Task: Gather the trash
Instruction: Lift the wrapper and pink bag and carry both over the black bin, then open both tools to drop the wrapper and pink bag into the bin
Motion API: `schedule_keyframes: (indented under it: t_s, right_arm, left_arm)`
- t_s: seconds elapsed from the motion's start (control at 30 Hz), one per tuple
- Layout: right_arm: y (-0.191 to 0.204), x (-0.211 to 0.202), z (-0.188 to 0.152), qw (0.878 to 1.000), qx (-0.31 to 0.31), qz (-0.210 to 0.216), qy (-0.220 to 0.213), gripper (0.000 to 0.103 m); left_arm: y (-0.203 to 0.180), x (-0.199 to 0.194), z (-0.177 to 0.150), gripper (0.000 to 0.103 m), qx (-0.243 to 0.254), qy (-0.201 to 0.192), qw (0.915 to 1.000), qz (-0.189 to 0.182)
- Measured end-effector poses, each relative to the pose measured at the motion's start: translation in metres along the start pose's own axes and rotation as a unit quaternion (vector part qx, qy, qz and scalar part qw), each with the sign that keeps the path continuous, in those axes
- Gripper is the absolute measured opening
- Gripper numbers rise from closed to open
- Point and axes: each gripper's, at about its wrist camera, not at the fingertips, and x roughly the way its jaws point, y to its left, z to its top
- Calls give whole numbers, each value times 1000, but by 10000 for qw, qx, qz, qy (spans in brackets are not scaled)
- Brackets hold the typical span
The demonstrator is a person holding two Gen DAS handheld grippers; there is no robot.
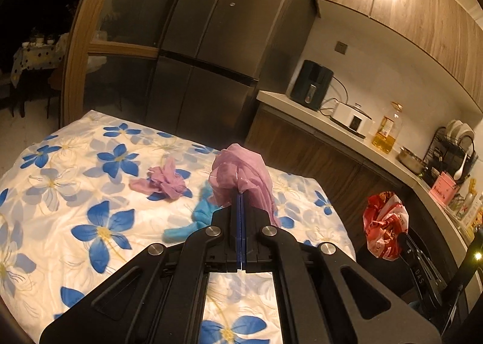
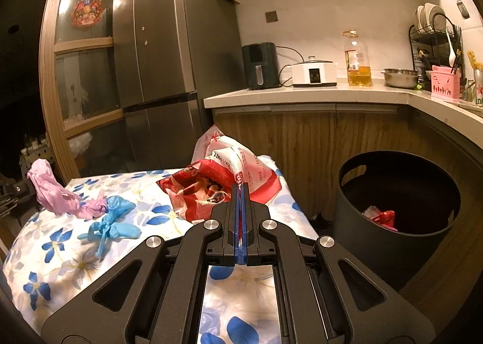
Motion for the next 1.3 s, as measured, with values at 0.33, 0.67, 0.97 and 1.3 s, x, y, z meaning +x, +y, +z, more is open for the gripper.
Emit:
schedule_keyframes:
  t_s: [0.33,0.67,0.97,1.3]
  right_arm:
    - [-19,-21,6,9997,-27,-165,-164,1]
    - [-56,-38,16,9974,84,-620,-370,1]
    - [-98,-52,23,9898,18,-1267,-646,1]
    - [-129,-52,16,9828,42,-1673,-782,1]
  left_arm:
    - [-73,19,-20,0,601,203,9968,-477]
    - [-151,34,-19,0,996,206,9882,-1148]
    - [-224,48,-30,0,1297,175,9737,-1867]
    - [-284,66,-51,0,1549,344,9531,-2579]
